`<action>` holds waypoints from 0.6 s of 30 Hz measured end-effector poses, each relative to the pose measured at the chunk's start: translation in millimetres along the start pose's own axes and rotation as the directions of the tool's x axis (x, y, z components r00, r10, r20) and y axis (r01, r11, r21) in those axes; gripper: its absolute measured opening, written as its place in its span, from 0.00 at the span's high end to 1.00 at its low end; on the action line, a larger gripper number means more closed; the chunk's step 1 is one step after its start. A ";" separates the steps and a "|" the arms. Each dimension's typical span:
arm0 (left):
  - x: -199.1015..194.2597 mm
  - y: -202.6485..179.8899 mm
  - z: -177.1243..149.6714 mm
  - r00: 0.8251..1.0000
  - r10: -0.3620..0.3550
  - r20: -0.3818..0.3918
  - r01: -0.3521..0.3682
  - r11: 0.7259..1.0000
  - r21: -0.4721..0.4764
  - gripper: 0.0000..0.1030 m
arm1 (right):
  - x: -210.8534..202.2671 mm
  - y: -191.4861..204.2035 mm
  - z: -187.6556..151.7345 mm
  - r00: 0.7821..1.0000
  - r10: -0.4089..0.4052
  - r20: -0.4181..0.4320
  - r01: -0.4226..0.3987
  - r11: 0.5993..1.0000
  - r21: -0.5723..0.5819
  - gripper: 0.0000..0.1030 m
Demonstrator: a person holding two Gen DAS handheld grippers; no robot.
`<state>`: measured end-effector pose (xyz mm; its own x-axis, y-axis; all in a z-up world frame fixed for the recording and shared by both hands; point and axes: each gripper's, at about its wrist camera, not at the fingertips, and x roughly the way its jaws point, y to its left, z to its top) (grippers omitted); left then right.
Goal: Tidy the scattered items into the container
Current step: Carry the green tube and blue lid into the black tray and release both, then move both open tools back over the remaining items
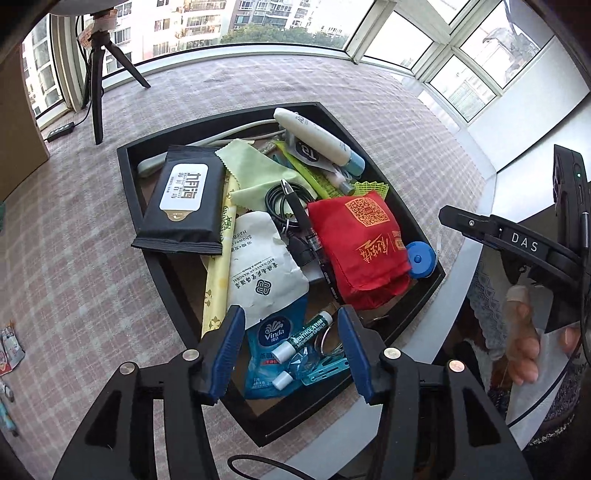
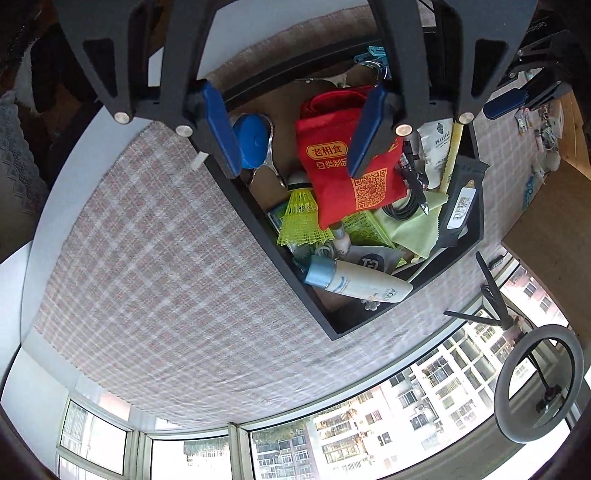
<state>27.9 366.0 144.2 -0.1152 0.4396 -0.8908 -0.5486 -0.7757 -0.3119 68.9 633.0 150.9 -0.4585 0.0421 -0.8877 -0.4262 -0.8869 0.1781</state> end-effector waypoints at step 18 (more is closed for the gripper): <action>-50.5 139.7 -42.2 0.987 0.149 0.065 -0.121 0.941 -0.315 0.52 | 30.0 154.1 0.0 0.985 0.159 -0.070 -0.172 0.950 -0.260 0.43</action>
<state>-8.0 216.3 131.7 -0.2492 0.3475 -0.9039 -0.2412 -0.9262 -0.2896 -10.5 497.6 151.7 -0.4651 -0.1316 -0.8754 -0.1235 -0.9696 0.2113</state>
